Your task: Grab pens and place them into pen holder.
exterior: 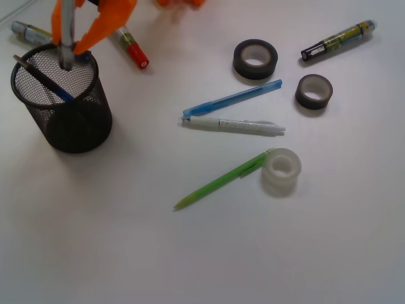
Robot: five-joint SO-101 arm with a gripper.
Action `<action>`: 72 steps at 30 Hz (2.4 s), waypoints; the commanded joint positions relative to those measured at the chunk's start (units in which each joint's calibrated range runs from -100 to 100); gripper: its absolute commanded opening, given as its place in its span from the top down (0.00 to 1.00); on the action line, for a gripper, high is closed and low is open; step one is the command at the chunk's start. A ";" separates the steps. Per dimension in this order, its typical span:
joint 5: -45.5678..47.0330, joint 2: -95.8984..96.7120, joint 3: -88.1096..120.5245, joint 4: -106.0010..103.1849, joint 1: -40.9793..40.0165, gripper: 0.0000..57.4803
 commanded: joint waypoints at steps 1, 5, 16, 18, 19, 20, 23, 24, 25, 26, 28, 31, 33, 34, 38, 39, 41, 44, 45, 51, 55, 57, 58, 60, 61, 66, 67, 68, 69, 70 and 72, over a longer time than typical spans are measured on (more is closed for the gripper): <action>-0.39 -1.81 3.40 -7.66 1.77 0.99; -2.05 -1.72 6.30 -9.15 2.00 0.98; -3.37 -1.89 7.20 -9.24 2.00 0.58; -2.20 -2.49 6.02 -8.97 2.00 0.57; -0.44 -2.57 4.94 -8.89 1.77 0.57; 1.81 -2.83 3.49 -8.71 1.47 0.57; 8.16 -6.06 1.13 -4.08 -1.52 0.57; 10.06 -7.59 0.59 -0.66 -2.86 0.57; 11.97 -9.20 0.32 3.36 -4.73 0.57; 13.72 -10.82 -0.13 8.00 -6.67 0.57; 16.80 -13.62 -1.95 19.55 -10.34 0.57; 19.15 -15.15 -7.47 40.63 -15.87 0.57; 19.44 -13.54 -11.91 53.14 -18.49 0.57; 19.44 -12.01 -13.99 58.22 -19.39 0.57; 19.58 -2.23 -21.78 70.38 -21.85 0.58; 19.68 0.66 -23.96 72.22 -22.38 0.57; 20.46 6.44 -28.85 75.19 -23.50 0.57; 21.29 14.77 -37.45 80.09 -24.92 0.57; 21.59 17.40 -40.53 82.10 -25.29 0.57; 22.95 31.85 -57.20 92.95 -26.79 0.57; 22.95 39.33 -64.36 97.06 -27.39 0.57; 22.95 42.48 -67.25 98.46 -27.61 0.57; 22.95 44.01 -68.43 99.07 -27.61 0.57; 22.91 46.73 -70.79 100.47 -27.61 0.58; 22.91 48.09 -72.05 101.35 -27.68 0.58; 22.91 53.53 -76.76 103.97 -28.36 0.58; 22.91 54.46 -77.31 103.97 -28.43 0.59; 22.91 55.31 -77.85 103.97 -28.43 0.62; 22.91 56.16 -78.30 103.97 -28.81 0.65; 22.91 56.84 -78.76 103.97 -29.03 0.69; 22.91 58.20 -79.12 103.45 -29.10 0.74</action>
